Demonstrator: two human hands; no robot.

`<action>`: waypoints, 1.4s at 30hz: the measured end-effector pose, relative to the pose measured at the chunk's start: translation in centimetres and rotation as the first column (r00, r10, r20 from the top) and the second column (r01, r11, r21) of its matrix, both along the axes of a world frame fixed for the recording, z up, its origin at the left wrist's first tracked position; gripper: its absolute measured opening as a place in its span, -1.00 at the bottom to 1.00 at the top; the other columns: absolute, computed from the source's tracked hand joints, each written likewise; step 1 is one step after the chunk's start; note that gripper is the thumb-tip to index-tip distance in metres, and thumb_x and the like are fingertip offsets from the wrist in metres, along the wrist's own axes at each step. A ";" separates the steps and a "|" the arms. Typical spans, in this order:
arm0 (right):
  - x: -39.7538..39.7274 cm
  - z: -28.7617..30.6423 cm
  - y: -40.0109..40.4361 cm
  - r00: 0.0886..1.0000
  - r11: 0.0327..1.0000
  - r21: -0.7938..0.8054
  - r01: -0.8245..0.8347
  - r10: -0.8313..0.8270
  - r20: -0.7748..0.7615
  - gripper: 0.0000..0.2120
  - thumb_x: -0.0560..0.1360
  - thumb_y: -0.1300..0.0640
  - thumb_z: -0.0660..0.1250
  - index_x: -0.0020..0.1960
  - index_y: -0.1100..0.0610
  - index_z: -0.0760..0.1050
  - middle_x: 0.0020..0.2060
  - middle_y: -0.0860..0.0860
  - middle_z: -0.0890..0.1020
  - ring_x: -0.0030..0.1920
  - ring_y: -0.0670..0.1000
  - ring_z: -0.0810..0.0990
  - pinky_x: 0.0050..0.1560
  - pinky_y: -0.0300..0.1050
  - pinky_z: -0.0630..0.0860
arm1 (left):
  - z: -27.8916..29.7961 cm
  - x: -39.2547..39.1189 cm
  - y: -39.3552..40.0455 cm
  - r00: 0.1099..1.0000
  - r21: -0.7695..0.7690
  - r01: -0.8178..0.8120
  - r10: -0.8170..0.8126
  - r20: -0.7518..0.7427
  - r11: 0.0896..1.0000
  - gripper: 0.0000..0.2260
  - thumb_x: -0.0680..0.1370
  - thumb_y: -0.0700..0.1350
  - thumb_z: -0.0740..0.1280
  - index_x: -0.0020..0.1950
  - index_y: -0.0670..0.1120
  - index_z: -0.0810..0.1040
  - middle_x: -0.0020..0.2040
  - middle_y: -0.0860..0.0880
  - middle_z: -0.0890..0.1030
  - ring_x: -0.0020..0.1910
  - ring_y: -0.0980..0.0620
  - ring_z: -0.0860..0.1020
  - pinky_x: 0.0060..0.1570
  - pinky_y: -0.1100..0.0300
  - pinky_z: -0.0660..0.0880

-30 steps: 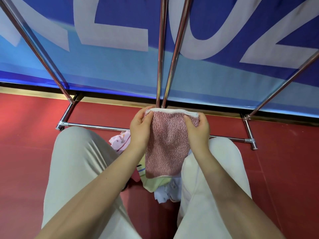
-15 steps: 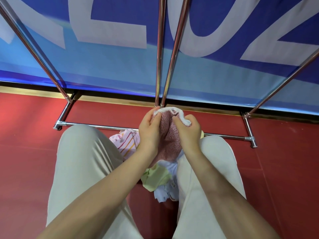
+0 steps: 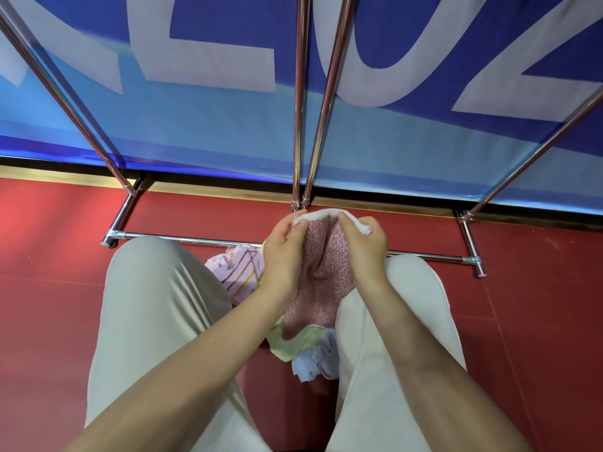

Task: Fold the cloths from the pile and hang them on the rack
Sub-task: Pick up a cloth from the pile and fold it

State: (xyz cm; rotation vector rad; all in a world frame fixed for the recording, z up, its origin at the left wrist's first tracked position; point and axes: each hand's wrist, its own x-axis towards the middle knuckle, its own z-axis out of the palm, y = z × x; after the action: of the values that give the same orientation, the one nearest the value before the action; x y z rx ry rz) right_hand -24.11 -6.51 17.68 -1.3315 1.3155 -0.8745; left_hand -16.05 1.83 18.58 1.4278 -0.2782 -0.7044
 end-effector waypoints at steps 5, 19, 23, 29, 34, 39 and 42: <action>0.0 0.4 1.2 0.990 0.988 -0.076 -0.133 0.136 0.025 -0.78 0.50 0.08 0.39 -0.22 0.12 0.40 -0.37 -0.08 0.41 -0.37 -0.16 0.34 -0.31 -0.22 0.30 | 0.2 0.0 0.0 0.998 -0.055 -0.060 0.058 -0.035 0.997 -0.83 0.61 -0.24 0.24 0.09 -0.04 0.57 -0.06 0.12 0.62 -0.14 0.32 0.57 -0.11 0.46 0.47; 0.6 0.2 2.3 0.944 0.818 -0.474 -0.326 0.308 -0.117 -0.79 0.45 0.29 0.38 0.02 0.05 0.62 -0.07 -0.04 0.51 0.01 -0.02 0.48 0.00 -0.45 0.34 | 0.3 1.1 -0.5 0.994 -0.085 0.105 -0.104 0.016 0.991 -0.78 0.63 -0.15 0.20 0.16 -0.18 0.58 0.12 -0.14 0.65 0.17 -0.11 0.59 0.28 -0.15 0.45; 0.2 0.4 1.7 0.970 0.880 -0.409 -0.242 0.233 -0.073 -0.52 0.39 0.17 0.47 0.26 -0.01 0.40 0.10 -0.13 0.48 0.16 -0.11 0.47 0.08 -0.34 0.39 | 1.2 1.1 -0.5 0.991 -0.051 0.109 -0.105 0.087 0.993 -0.80 0.64 -0.18 0.18 0.05 -0.09 0.61 0.00 -0.03 0.66 0.00 0.07 0.59 0.07 0.15 0.50; 0.1 0.5 1.3 0.950 0.950 -0.028 -0.312 0.311 -0.031 -0.74 0.41 -0.20 0.39 -0.20 -0.01 0.53 -0.34 -0.10 0.60 -0.28 -0.09 0.56 -0.19 -0.10 0.47 | 1.7 2.1 -0.2 0.976 -0.112 0.194 -0.181 0.119 0.975 -0.77 0.63 -0.13 0.20 0.14 -0.17 0.60 0.06 -0.06 0.66 0.05 0.07 0.60 0.10 0.18 0.48; -0.2 1.1 1.0 0.972 0.972 -0.062 -0.227 0.230 0.050 -0.79 0.52 0.01 0.36 -0.16 0.15 0.57 -0.30 -0.05 0.62 -0.25 -0.13 0.55 -0.21 -0.24 0.44 | 1.6 2.3 0.1 0.952 -0.163 0.305 -0.297 0.070 0.938 -0.64 0.45 0.12 0.34 0.11 -0.09 0.62 0.08 -0.07 0.66 0.11 0.00 0.59 0.16 0.10 0.47; -0.2 1.4 1.4 0.964 0.972 -0.044 -0.232 0.236 0.126 -0.88 0.56 0.04 0.31 -0.11 0.05 0.56 -0.24 -0.10 0.65 -0.21 -0.17 0.59 -0.18 -0.31 0.49 | 1.4 2.0 0.1 0.947 0.000 0.295 -0.292 0.135 0.955 -0.92 0.53 -0.06 0.38 0.00 0.02 0.63 -0.05 0.01 0.68 -0.02 0.06 0.62 0.06 0.08 0.51; -0.2 1.2 1.6 0.926 0.948 -0.023 -0.318 0.316 0.204 -0.90 0.58 0.05 0.27 -0.02 0.04 0.55 -0.14 -0.07 0.66 -0.10 -0.10 0.62 -0.08 -0.22 0.53 | 2.0 2.1 0.1 0.982 -0.060 0.168 -0.161 0.102 0.984 -0.91 0.53 -0.07 0.36 -0.06 0.04 0.66 -0.07 0.00 0.69 -0.04 0.06 0.61 0.06 0.05 0.51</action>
State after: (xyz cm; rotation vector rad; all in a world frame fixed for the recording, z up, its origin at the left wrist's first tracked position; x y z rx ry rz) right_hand -24.30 -4.91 18.83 -1.3601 0.9108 -0.7545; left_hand -13.95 1.88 20.57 1.3859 -0.4964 -0.7535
